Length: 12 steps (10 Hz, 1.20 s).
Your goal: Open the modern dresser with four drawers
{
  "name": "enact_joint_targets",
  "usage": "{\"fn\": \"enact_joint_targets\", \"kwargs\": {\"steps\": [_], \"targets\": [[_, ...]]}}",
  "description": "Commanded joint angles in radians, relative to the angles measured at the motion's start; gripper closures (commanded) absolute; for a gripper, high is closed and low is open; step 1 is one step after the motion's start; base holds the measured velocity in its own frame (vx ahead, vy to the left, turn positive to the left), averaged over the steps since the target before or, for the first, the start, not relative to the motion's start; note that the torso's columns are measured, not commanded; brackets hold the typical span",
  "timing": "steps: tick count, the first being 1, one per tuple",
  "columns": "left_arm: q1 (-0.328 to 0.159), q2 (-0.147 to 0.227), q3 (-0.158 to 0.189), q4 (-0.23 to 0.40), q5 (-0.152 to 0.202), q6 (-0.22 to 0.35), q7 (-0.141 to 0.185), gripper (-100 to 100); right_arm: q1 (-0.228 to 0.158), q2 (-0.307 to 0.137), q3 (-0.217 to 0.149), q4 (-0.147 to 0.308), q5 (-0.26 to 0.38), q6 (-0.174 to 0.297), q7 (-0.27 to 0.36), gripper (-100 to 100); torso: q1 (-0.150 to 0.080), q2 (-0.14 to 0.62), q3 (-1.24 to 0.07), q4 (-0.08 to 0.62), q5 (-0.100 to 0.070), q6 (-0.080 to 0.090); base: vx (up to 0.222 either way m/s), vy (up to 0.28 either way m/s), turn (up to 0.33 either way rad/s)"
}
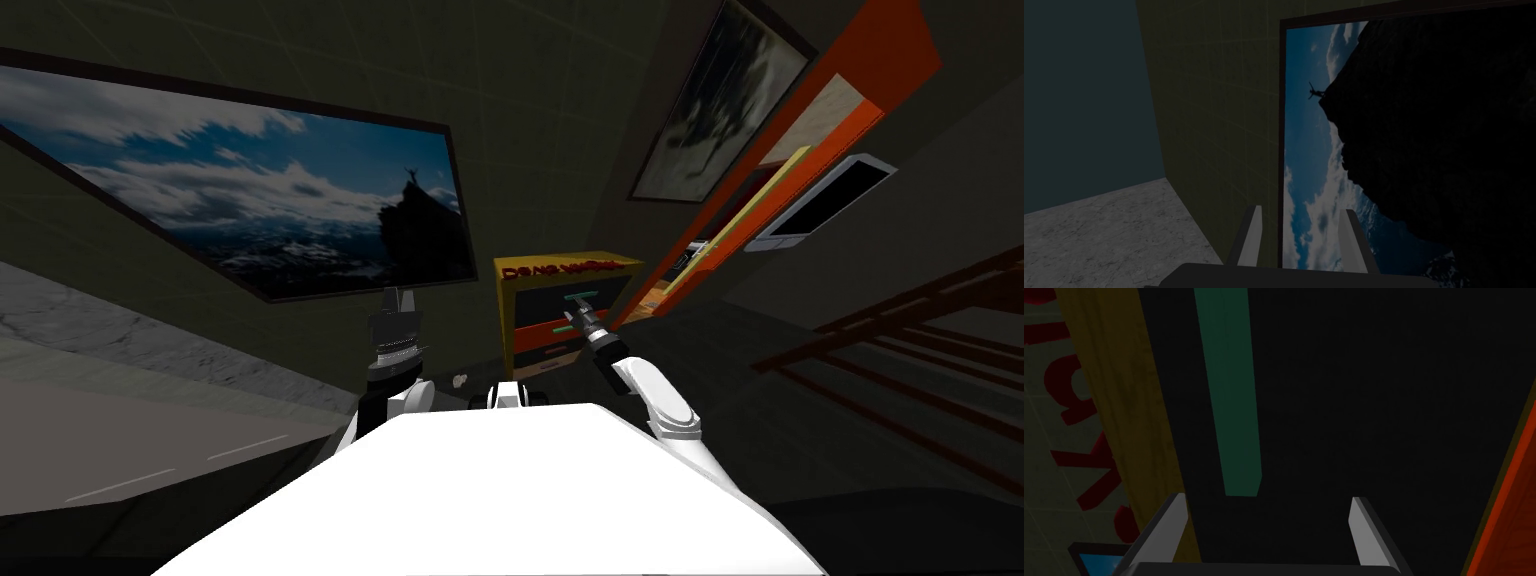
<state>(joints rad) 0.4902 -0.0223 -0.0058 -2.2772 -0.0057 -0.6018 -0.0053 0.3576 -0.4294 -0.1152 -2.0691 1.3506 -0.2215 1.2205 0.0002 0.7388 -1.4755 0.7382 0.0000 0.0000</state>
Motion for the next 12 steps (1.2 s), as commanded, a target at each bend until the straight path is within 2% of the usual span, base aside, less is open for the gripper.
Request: {"fn": "enact_joint_targets", "kwargs": {"steps": [1,3,4,9,10,11,12], "targets": [[0.0,0.0,0.0,0.0,0.0,0.0,0.0,0,0.001,0.0,-0.004,0.003,0.009,-0.002,0.018,-100,0.0,0.0,0.0,0.0,0.0,0.0,0.008,-0.003,0.006],[0.0,0.0,0.0,0.0,0.0,0.0,0.0,0,-0.037,-0.031,-0.031,0.067,0.014,0.032,-0.005,-100,0.0,0.002,0.001,0.001,0.0,-0.001,-0.091,-0.004,0.305],[0.0,0.0,0.0,0.0,0.0,0.0,0.0,0,-0.037,-0.031,-0.031,0.068,0.014,0.032,-0.005,-100,0.0,0.005,0.003,0.001,0.0,0.0,-0.102,-0.001,0.113],[0.0,0.0,0.0,0.0,0.0,0.0,0.0,0,-0.131,-0.108,-0.098,0.224,0.023,0.117,-0.073,-100,0.0,-0.001,0.0,0.0,0.0,0.0,-0.127,0.015,0.305],[0.0,0.0,0.0,0.0,0.0,0.0,0.0,0,-0.131,-0.108,-0.098,0.233,0.023,0.117,-0.073,-100,0.0,0.0,0.0,0.0,0.0,0.0,-0.112,0.007,0.096],[0.0,0.0,0.0,0.0,0.0,0.0,0.0,0,-0.15,-0.123,-0.111,0.266,0.025,0.135,-0.086,-100,-0.001,-0.002,-0.001,0.0,0.0,0.001,-0.083,0.007,0.201],[0.0,0.0,0.0,0.0,0.0,0.0,0.0,0,-0.15,-0.123,-0.111,0.266,0.025,0.135,-0.086,-100,-0.001,-0.003,-0.002,-0.001,0.0,0.0,-0.057,0.009,0.132]]}}
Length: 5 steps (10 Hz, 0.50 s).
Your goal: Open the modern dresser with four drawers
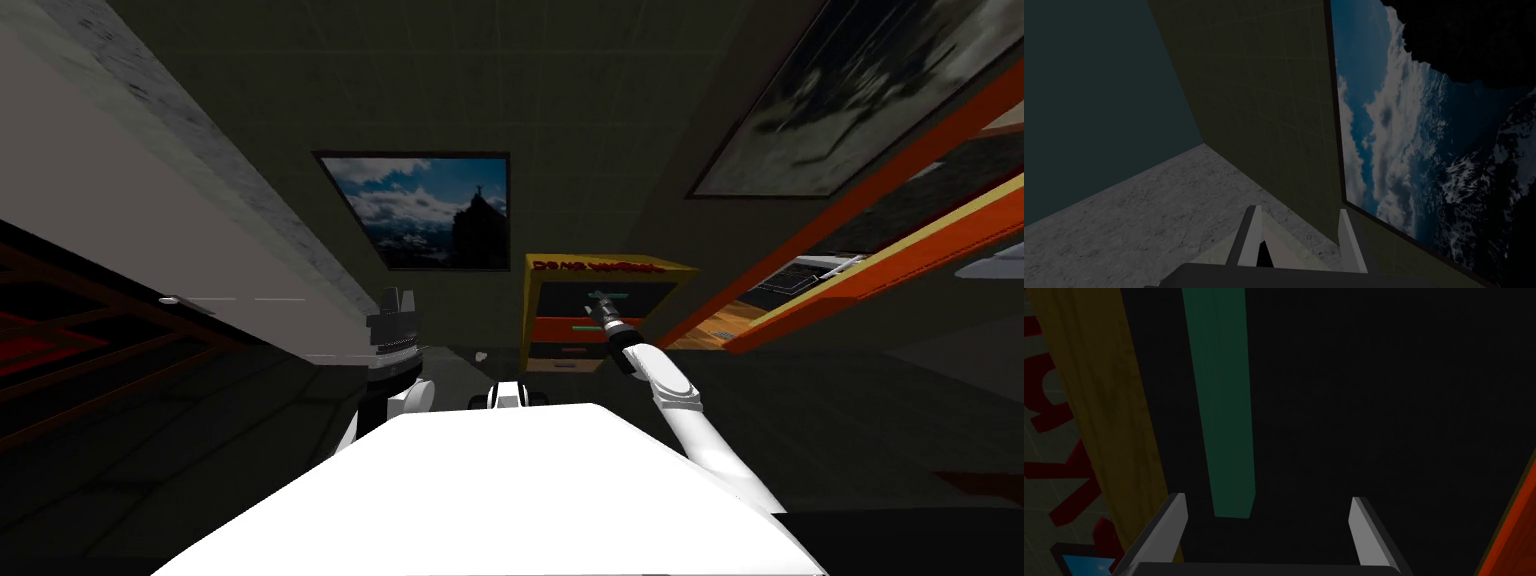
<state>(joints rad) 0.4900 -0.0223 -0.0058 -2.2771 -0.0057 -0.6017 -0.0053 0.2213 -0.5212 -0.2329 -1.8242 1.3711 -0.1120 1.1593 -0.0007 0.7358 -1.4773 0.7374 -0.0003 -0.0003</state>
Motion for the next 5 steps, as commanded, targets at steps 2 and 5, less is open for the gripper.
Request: {"fn": "enact_joint_targets", "kwargs": {"steps": [2,5], "targets": [[0.0,0.0,0.0,0.0,0.0,0.0,0.0,0,-0.033,-0.046,-0.007,0.054,0.006,0.042,-0.039,-100,0.001,0.001,0.0,0.0,0.0,0.0,-0.064,0.02,0.162],[0.0,0.0,0.0,0.0,0.0,0.0,0.0,0,-0.033,-0.046,-0.007,0.054,0.006,0.042,-0.039,100,0.0,0.002,0.001,0.001,0.0,0.001,-0.026,0.007,0.011]]}}
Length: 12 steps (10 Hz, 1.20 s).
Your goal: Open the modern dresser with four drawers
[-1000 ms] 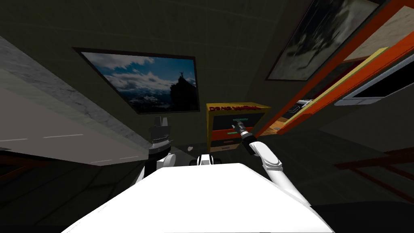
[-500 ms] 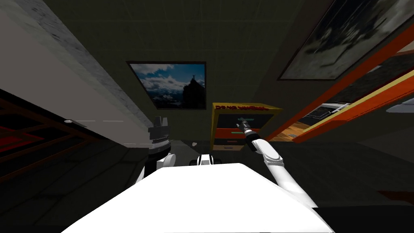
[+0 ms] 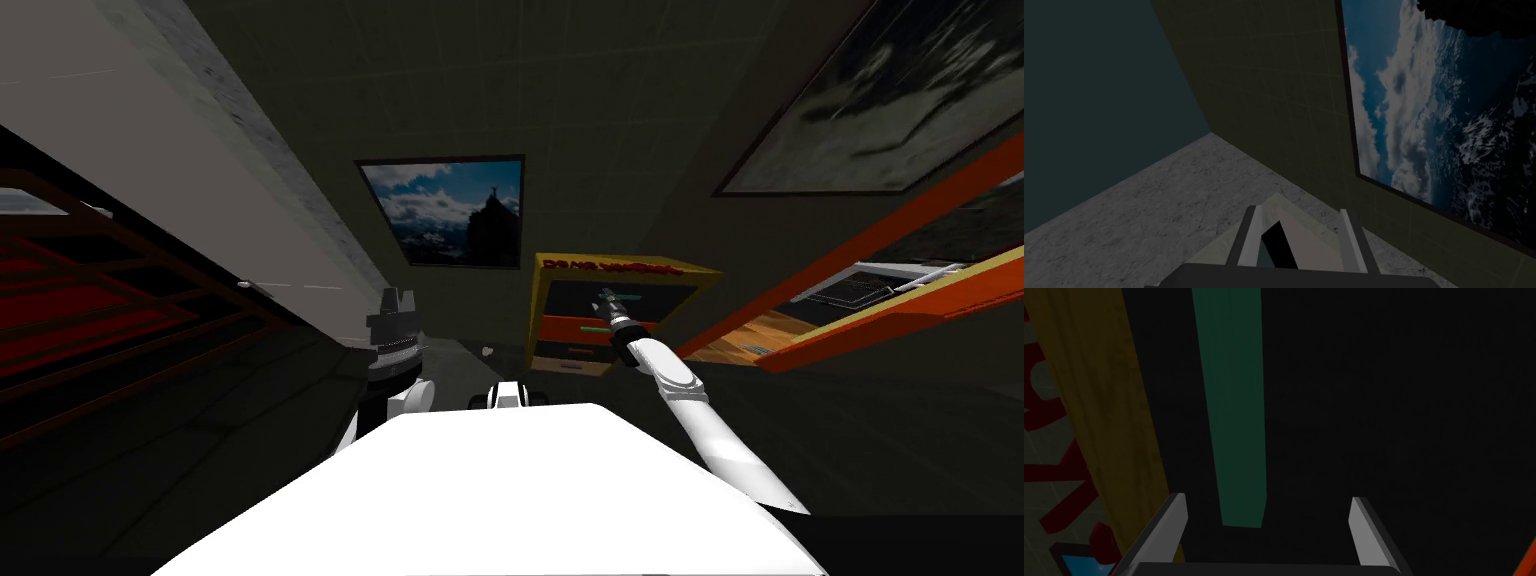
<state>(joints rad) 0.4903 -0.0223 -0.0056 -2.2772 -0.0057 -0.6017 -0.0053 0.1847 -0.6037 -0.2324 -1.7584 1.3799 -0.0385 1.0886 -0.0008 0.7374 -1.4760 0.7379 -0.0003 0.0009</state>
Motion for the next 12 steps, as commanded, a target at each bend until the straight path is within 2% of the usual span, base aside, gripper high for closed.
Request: {"fn": "enact_joint_targets", "kwargs": {"steps": [1,2,3,6,7,10,11,12], "targets": [[0.0,0.0,0.0,0.0,0.0,0.0,0.0,0,0.023,0.051,0.006,-0.045,-0.004,-0.048,0.045,100,-0.001,-0.003,-0.002,-0.001,0.0,0.001,0.097,-0.028,-0.396],[0.0,0.0,0.0,0.0,0.0,0.0,0.0,0,0.042,0.067,0.019,-0.078,-0.006,-0.066,0.059,100,-0.001,-0.005,-0.003,-0.002,0.0,0.0,0.133,-0.027,-0.28],[0.0,0.0,0.0,0.0,0.0,0.0,0.0,0,0.042,0.067,0.019,-0.078,-0.006,-0.066,0.059,100,0.0,-0.005,-0.003,-0.002,0.0,-0.002,0.105,-0.02,-0.081],[0.0,0.0,0.0,0.0,0.0,0.0,0.0,0,0.098,0.113,0.059,-0.176,-0.012,-0.117,0.1,100,0.001,0.002,0.001,0.0,0.0,-0.001,0.117,-0.015,-0.303],[0.0,0.0,0.0,0.0,0.0,0.0,0.0,0,0.098,0.113,0.059,-0.176,-0.012,-0.117,0.1,100,0.001,0.001,0.0,0.0,0.001,-0.001,0.104,-0.01,-0.129],[0.0,0.0,0.0,0.0,0.0,0.0,0.0,0,0.155,0.159,0.099,-0.268,-0.017,-0.168,0.141,100,0.0,0.001,0.0,0.0,0.0,0.0,0.112,-0.006,-0.292],[0.0,0.0,0.0,0.0,0.0,0.0,0.0,0,0.155,0.159,0.099,-0.275,-0.017,-0.168,0.141,100,0.001,0.0,0.0,0.0,0.0,-0.001,0.094,0.003,-0.091],[0.0,0.0,0.0,0.0,0.0,0.0,0.0,0,0.174,0.174,0.113,-0.308,-0.019,-0.186,0.155,100,0.001,0.001,0.0,0.0,0.0,-0.002,0.092,-0.003,-0.179]]}}
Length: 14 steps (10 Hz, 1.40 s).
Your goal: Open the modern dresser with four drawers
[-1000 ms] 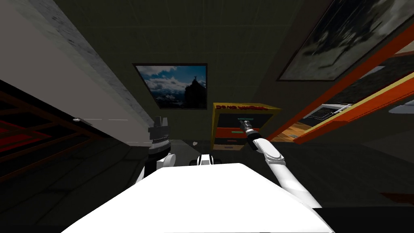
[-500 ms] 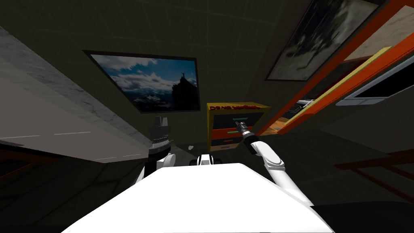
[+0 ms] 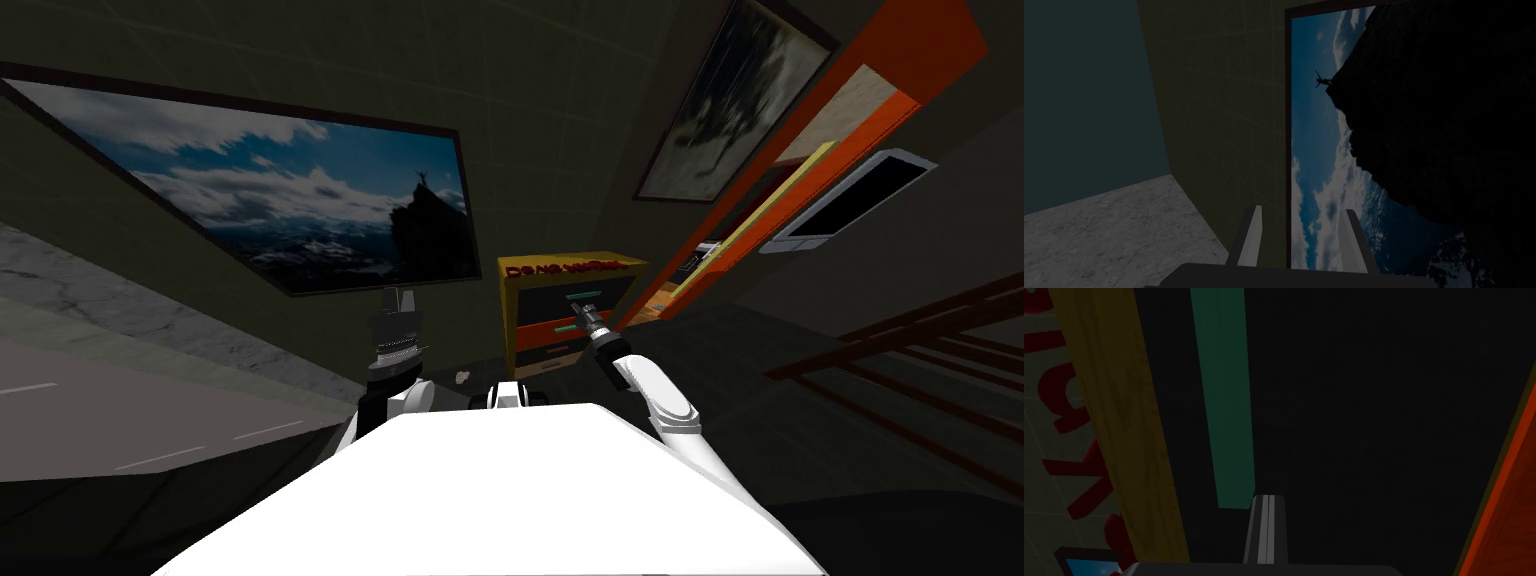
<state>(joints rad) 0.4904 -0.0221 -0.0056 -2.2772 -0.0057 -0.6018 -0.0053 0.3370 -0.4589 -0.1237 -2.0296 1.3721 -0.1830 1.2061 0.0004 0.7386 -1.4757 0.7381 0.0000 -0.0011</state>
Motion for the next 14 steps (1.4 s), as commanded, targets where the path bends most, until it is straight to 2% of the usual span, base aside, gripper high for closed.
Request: {"fn": "enact_joint_targets", "kwargs": {"steps": [1,2,7,8,9,10,11,14], "targets": [[0.0,0.0,0.0,0.0,0.0,0.0,0.0,0,0.015,0.014,0.002,-0.025,-0.006,-0.021,0.019,100,-0.001,0.0,0.0,0.0,0.0,0.001,0.046,0.003,-0.051],[0.0,0.0,0.0,0.0,0.0,0.0,0.0,0,0.025,-0.015,-0.015,-0.04,-0.013,-0.035,0.001,-100,-0.001,0.002,0.001,0.001,0.0,0.0,0.032,0.008,-0.059],[0.0,0.0,0.0,0.0,0.0,0.0,0.0,0,0.049,-0.101,-0.066,-0.075,-0.032,-0.061,-0.058,-100,-0.001,-0.001,-0.001,0.0,0.0,0.001,0.042,0.016,-0.057],[0.0,0.0,0.0,0.0,0.0,0.0,0.0,0,0.044,-0.092,-0.057,-0.07,-0.027,-0.055,-0.051,-100,0.0,-0.001,-0.001,0.0,0.0,0.001,0.019,0.009,-0.01],[0.0,0.0,0.0,0.0,0.0,0.0,0.0,0,0.046,-0.121,-0.078,-0.073,-0.038,-0.06,-0.079,-100,-0.001,0.001,0.0,0.0,0.0,0.001,0.087,0.053,-0.017],[0.0,0.0,0.0,0.0,0.0,0.0,0.0,0,0.048,-0.102,-0.074,-0.072,-0.038,-0.064,-0.058,-100,0.002,-0.003,-0.001,0.0,0.001,0.001,0.055,0.035,-0.01],[0.0,0.0,0.0,0.0,0.0,0.0,0.0,0,0.049,-0.103,-0.076,-0.072,-0.04,-0.066,-0.059,100,0.0,-0.001,-0.001,0.0,0.0,0.001,0.008,0.006,0.002],[-0.001,0.0,0.0,0.0,0.0,0.0,0.0,0,0.059,-0.107,-0.078,-0.094,-0.045,-0.075,-0.064,100,-0.003,0.008,0.006,0.003,0.0,0.001,-0.164,-0.039,-0.061]]}}
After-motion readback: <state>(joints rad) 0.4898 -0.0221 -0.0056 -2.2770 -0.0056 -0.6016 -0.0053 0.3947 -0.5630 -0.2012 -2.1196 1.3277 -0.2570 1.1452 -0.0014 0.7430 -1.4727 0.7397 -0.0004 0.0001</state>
